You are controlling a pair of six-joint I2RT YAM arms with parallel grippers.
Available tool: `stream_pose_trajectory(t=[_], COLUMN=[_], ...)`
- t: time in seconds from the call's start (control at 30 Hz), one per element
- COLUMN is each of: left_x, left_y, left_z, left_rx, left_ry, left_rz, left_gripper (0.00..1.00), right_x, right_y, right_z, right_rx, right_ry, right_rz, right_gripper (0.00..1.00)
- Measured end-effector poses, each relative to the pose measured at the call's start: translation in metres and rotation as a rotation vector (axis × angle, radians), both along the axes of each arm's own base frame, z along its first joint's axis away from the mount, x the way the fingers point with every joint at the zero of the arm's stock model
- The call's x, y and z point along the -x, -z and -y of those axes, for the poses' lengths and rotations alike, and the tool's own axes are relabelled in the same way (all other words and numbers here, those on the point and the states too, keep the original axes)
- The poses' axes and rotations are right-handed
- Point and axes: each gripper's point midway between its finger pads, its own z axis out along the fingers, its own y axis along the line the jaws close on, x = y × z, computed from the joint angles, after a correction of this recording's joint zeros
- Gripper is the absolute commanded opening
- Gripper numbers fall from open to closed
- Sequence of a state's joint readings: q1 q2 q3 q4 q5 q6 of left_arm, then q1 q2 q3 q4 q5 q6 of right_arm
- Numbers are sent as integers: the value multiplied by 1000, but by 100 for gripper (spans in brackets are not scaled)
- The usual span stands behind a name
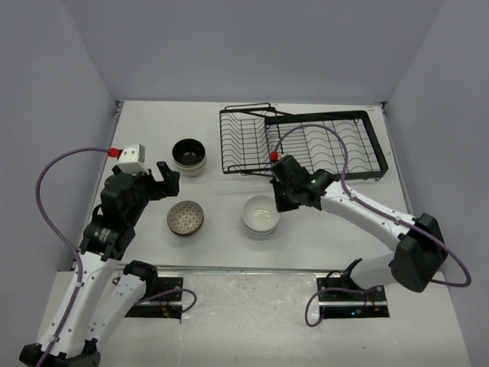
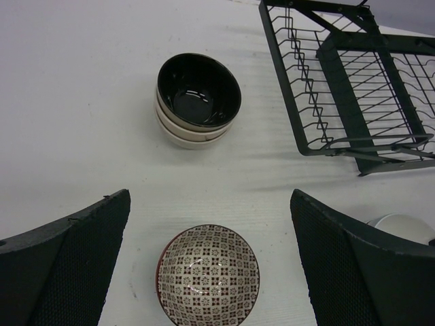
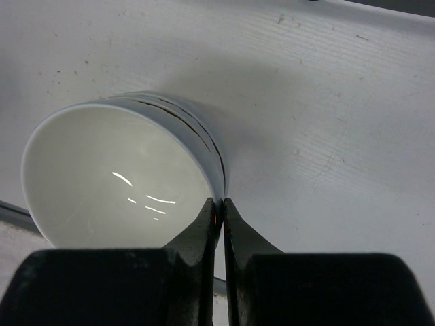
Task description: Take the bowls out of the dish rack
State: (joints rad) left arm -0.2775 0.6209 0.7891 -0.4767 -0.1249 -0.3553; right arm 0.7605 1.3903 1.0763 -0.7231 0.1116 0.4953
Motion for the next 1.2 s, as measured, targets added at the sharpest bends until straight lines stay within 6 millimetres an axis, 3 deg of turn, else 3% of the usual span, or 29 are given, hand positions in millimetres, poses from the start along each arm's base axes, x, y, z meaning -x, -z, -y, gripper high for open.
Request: stream_pose_trajectory(t=[0.57, 0.83, 0.87, 0.9, 0.97, 1.07, 1.2], left_x=[-1, -2, -2, -2, -2, -3, -5], left_y=[3, 4, 5, 5, 5, 6, 12], left_z=[2, 3, 3, 3, 3, 3, -5], left_rx=[0, 0, 0, 0, -1, -3, -20], left_ry=[10, 14, 14, 15, 15, 12, -38], left_rz=[-13, -18, -19, -19, -20, -24, -47], left_gripper=[100, 100, 100, 100, 100, 100, 100], right_x=[-2, -5, -5, -6, -6, -5, -8], right_y=[6, 3, 3, 2, -1, -9, -30], right_z=[-7, -13, -13, -13, -12, -9, 0], right_rx=[-36, -64, -66, -68, -71, -74, -68], right_ry=[-9, -3, -3, -1, 1, 3, 21], right_rz=[7, 21, 23, 25, 31, 52, 108], right_gripper=[0, 34, 40, 53, 62, 69, 97])
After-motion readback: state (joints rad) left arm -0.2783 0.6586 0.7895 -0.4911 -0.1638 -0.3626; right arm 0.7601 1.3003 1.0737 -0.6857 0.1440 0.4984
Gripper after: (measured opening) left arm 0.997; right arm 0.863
